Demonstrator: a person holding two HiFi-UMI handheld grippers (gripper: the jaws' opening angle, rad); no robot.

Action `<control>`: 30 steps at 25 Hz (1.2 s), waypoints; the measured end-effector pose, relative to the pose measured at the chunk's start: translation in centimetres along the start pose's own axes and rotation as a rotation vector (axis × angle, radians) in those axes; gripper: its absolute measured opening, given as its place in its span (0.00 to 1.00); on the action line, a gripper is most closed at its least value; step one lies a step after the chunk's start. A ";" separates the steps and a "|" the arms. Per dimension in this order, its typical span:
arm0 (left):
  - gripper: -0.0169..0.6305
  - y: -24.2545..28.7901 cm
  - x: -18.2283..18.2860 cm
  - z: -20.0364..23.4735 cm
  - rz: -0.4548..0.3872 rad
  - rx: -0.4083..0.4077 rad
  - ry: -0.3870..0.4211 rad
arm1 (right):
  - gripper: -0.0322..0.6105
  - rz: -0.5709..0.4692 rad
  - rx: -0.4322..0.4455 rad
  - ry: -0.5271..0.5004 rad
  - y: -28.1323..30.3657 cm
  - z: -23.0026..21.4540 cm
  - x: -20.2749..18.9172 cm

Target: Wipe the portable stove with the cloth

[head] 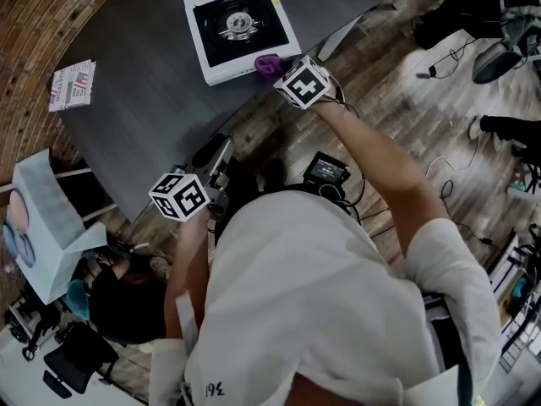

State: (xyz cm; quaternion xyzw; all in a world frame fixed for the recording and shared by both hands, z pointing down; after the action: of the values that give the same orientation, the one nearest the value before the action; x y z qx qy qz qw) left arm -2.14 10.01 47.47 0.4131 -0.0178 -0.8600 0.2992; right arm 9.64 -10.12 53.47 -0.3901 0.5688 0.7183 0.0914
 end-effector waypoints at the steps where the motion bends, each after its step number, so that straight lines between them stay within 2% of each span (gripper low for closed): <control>1: 0.20 -0.1 0.0 0.0 0.000 -0.001 0.000 | 0.22 0.000 -0.006 0.004 -0.1 -0.2 -0.2; 8: 0.20 0.0 -0.1 -0.2 0.012 -0.011 0.006 | 0.22 -0.004 -0.050 0.054 -1.1 -2.1 -1.4; 19: 0.20 -1.1 0.1 0.6 0.044 -0.047 0.014 | 0.22 0.018 -0.167 0.116 -2.1 -4.3 -2.6; 26: 0.20 -2.9 0.0 0.8 0.057 -0.079 0.016 | 0.22 0.014 -0.306 0.221 -5.0 -5.8 -4.0; 30: 0.20 -4.1 0.1 0.4 0.073 -0.107 0.019 | 0.22 -0.009 -0.336 0.290 -6.9 -4.7 -4.7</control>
State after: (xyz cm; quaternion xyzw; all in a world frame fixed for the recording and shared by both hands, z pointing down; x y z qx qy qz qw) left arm -4.58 13.22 46.52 0.4036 0.0159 -0.8444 0.3519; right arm 18.88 -10.51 51.22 -0.5013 0.4466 0.7391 -0.0544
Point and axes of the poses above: the fingertips, and each gripper's own axes: y forward along the fingers, z to its left, x out of its top, the point moved 3 cm from there along -y, backward along the fingers, and after that the axes turned 4 degrees about -z, right-handed, at the moved point
